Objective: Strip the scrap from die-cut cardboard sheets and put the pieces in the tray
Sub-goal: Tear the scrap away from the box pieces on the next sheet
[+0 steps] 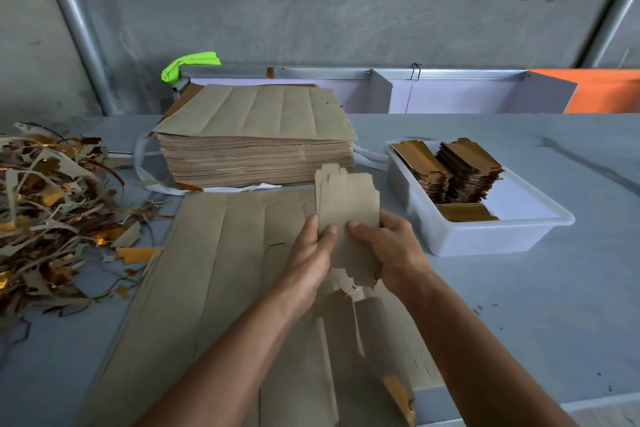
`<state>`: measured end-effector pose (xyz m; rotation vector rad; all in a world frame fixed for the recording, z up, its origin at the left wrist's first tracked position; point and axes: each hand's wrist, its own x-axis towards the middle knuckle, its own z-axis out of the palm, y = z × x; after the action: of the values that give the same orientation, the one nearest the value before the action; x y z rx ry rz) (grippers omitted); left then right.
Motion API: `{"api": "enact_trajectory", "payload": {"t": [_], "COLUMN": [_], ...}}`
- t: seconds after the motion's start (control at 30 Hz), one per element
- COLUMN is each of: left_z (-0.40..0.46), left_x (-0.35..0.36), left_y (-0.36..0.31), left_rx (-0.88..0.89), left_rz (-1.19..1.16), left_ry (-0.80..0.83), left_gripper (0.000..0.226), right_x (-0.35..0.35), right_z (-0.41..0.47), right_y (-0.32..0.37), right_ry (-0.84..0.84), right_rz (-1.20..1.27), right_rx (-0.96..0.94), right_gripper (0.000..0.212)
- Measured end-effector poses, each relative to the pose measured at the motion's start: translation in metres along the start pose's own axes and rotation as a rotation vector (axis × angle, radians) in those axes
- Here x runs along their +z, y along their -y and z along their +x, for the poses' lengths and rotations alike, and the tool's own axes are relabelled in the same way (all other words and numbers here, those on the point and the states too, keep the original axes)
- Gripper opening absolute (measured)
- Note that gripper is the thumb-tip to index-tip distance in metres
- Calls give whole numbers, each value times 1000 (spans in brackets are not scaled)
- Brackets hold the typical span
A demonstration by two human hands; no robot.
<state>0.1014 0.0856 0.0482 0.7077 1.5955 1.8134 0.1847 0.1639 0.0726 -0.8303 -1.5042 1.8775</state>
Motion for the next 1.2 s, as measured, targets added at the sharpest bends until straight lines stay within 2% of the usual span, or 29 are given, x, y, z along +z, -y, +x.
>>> {"api": "enact_trajectory", "payload": {"t": [0.07, 0.13, 0.23, 0.33, 0.37, 0.43, 0.5, 0.6, 0.7, 0.77, 0.87, 0.9, 1.03, 1.2], "left_z": [-2, -11, -36, -55, -61, -65, -61, -57, -54, -47, -34, -32, -26, -22], "left_x": [-4, -8, -13, -23, -25, -22, -18, -13, -10, -9, -17, -21, -36, -36], "left_y": [3, 6, 2, 3, 2, -1, 6, 12, 11, 10, 14, 16, 24, 23], "left_rx": [119, 363, 693, 858, 825, 583, 391, 307, 326, 281, 353, 370, 356, 174], "left_rz": [300, 647, 773, 926, 972, 1031, 1193, 1144, 1182, 1294, 1265, 1216, 1092, 802], "left_ry": [-38, -130, -52, -78, -28, 193, 367, 407, 451, 501, 440, 426, 357, 182], "left_gripper": [24, 36, 27, 32, 34, 47, 62, 83, 79, 60, 26, 23, 25, 29], "right_x": [-3, -7, -10, -11, -11, -8, -2, 4, 7, 9, 10, 7, -3, 0], "right_z": [0, 1, 3, 3, 4, 3, 2, -2, -5, -8, -10, -10, -3, 1], "right_y": [2, 3, 4, 5, 5, 7, 8, 12, 16, 19, 25, 27, 32, 27], "right_ry": [-45, -109, -148, -143, -141, -122, -91, -54, 1, 26, -15, -48, -141, -135], "right_rz": [17, 32, 72, 102, 114, 132, 130, 110, 89, 66, 96, 123, 206, 366], "right_rx": [-2, -1, -1, 8, 4, -7, -21, -57, -83, -94, -148, -169, -139, -8], "right_gripper": [7, 7, 11, 11, 11, 11, 10, 11, 11, 8, 7, 8, 5, 3]}}
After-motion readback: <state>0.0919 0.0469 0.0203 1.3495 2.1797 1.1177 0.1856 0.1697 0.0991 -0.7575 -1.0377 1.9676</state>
